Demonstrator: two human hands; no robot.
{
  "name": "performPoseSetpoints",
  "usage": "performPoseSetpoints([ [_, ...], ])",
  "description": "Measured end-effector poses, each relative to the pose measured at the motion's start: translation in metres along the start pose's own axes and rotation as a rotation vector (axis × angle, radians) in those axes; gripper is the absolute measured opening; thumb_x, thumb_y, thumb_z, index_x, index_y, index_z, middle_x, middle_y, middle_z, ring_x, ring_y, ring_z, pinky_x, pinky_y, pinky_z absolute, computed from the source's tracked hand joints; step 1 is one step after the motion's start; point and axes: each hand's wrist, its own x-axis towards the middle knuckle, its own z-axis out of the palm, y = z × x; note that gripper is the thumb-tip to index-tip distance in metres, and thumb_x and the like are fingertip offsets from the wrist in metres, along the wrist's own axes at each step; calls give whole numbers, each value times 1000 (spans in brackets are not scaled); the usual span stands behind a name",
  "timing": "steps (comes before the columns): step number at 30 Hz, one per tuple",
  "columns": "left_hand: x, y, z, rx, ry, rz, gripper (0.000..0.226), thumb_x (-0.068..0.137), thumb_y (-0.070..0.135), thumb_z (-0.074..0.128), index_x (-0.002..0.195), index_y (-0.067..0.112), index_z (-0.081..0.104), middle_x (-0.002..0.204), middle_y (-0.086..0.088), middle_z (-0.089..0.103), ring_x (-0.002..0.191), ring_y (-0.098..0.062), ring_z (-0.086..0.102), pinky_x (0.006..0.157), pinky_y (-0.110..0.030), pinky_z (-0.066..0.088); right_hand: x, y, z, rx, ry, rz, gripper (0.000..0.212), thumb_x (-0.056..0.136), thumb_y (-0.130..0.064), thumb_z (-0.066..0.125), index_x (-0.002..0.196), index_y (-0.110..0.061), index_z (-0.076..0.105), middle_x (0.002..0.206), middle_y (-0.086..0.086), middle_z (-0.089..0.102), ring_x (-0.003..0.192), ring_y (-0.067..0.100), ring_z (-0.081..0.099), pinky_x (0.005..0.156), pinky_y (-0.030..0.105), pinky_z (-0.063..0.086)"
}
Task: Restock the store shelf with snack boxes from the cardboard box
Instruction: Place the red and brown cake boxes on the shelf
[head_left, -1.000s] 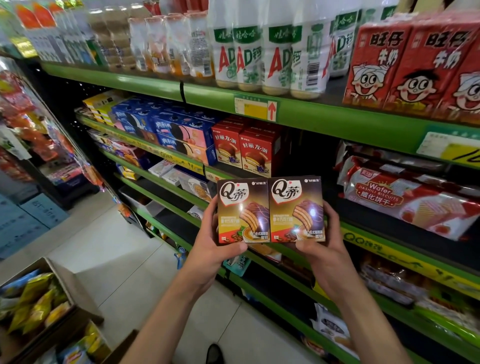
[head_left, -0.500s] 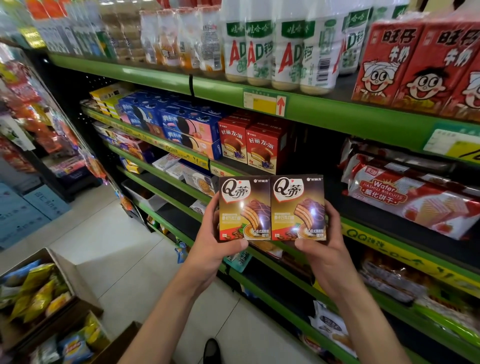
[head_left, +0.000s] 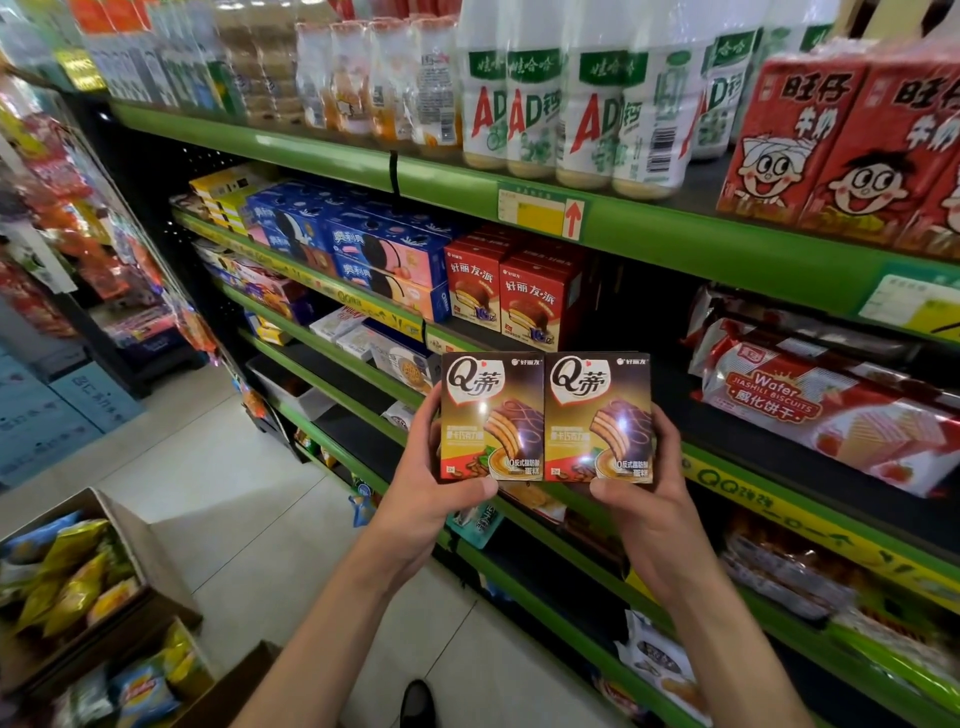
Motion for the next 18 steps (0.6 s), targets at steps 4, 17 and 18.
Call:
performPoseSetpoints([
  [4, 2, -1, 0, -1, -4, -2, 100, 59, 11, 94, 135, 53, 44, 134, -1, 58, 123, -27, 59, 88, -38, 56, 0, 0, 0, -1, -7, 3, 93, 50, -11, 88, 121, -58, 51, 113, 0, 71, 106, 30, 69, 79, 33, 58],
  [17, 4, -6, 0, 18, -5, -1, 101, 61, 12, 94, 138, 51, 41, 135, 1, 58, 123, -26, 59, 89, -36, 55, 1, 6, -3, 0, 20, 13, 92, 53, -6, 84, 120, -60, 52, 115, 1, 71, 107, 30, 69, 77, 30, 58],
  [18, 4, -6, 0, 15, -2, -8, 101, 61, 12, 94, 137, 52, 41, 135, 1, 58, 123, -25, 59, 88, -35, 56, 1, 6, -3, 1, 22, 15, 92, 51, -9, 86, 120, -60, 52, 115, 0, 71, 107, 29, 69, 77, 31, 58],
])
